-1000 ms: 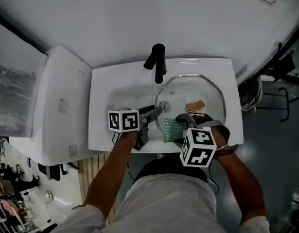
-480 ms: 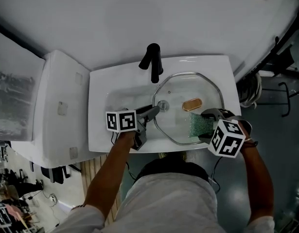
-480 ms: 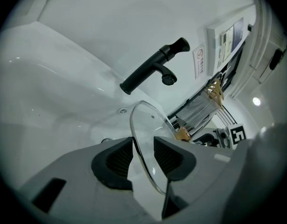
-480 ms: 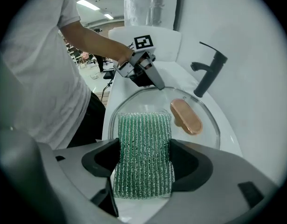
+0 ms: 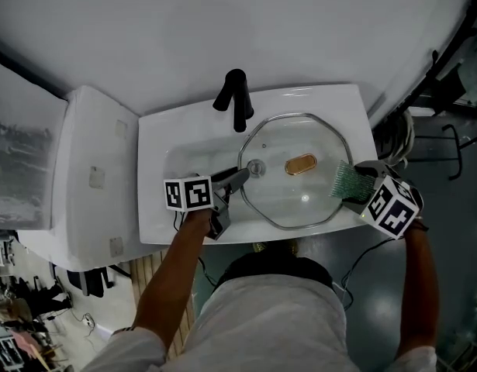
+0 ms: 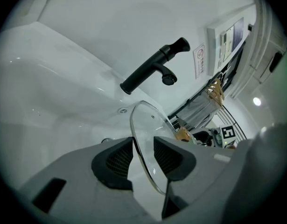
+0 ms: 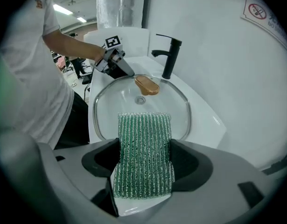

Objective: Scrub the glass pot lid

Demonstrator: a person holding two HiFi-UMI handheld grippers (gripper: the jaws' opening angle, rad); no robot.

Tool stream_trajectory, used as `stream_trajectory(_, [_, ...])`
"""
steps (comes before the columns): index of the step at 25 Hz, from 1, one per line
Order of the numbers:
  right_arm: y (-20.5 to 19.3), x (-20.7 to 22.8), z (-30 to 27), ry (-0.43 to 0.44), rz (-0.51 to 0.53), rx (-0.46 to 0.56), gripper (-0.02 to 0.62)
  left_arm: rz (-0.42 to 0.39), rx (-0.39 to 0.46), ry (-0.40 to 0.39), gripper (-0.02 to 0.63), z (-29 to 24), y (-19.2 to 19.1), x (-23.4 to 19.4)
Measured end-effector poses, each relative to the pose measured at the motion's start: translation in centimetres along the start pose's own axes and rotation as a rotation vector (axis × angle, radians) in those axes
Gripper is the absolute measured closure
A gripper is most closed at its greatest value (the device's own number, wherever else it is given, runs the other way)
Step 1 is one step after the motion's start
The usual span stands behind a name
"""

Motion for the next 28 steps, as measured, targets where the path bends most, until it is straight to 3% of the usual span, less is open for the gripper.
stream_trajectory(7, [6.7, -6.0, -1.7, 0.059, 0.043, 0.119, 0.262, 0.001, 0.006, 0.001, 0.459, 0.1, 0.0, 0.0])
stream_trajectory(14, [10.7, -11.6, -5.4, 0.16, 0.199, 0.11, 0.264, -0.001, 0.008, 0.004, 0.462, 0.1, 0.0, 0.0])
stream_trajectory(22, [8.6, -10.8, -5.4, 0.165, 0.235, 0.06, 0.263, -0.001, 0.004, 0.005, 0.463, 0.0, 0.0, 0.0])
stream_trajectory(28, [4.8, -8.4, -3.5, 0.143, 0.177, 0.023, 0.262, -0.003, -0.004, 0.001, 0.463, 0.1, 0.0, 0.0])
Point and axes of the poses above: the fingertips, and each gripper's own axes: z backward along the fingers, x to its right, y out of its top, the point moved 2 cm from there along z, backward along the fingers, and after that the axes turned 10 degrees about x, right-handed, at the moved point
